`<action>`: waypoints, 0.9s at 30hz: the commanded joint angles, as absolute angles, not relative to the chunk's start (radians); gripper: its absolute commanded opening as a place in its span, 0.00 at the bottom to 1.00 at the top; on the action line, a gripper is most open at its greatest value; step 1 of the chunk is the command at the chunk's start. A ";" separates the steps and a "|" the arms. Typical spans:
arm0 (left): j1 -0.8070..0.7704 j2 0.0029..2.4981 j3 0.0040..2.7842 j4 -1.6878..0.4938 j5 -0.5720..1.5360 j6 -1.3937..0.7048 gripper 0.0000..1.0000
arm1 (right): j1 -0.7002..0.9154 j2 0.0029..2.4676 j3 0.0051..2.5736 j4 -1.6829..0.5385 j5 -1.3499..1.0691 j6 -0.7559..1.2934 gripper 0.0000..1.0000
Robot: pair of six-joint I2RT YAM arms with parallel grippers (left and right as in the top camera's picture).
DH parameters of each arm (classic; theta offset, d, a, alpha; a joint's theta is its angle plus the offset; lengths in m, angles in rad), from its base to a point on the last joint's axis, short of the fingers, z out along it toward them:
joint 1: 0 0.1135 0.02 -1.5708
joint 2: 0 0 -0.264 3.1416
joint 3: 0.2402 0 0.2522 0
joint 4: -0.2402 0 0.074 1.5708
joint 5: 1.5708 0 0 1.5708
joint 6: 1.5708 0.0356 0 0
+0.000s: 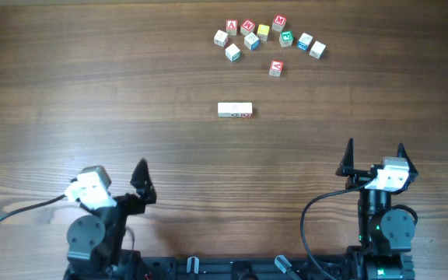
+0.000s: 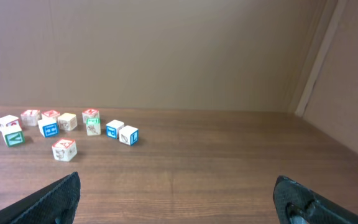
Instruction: Form a horizontal line
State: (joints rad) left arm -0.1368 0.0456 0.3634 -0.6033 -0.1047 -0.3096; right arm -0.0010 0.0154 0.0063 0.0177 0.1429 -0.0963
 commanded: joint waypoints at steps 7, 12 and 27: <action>-0.080 0.003 0.050 -0.168 -0.005 -0.128 1.00 | -0.006 0.007 0.005 0.021 0.156 -0.105 1.00; -0.041 0.003 0.006 -0.075 0.011 -0.059 1.00 | -0.006 0.007 0.005 0.021 0.156 -0.105 1.00; -0.054 0.004 0.006 -0.075 0.018 -0.060 1.00 | -0.006 0.007 0.005 0.021 0.156 -0.105 1.00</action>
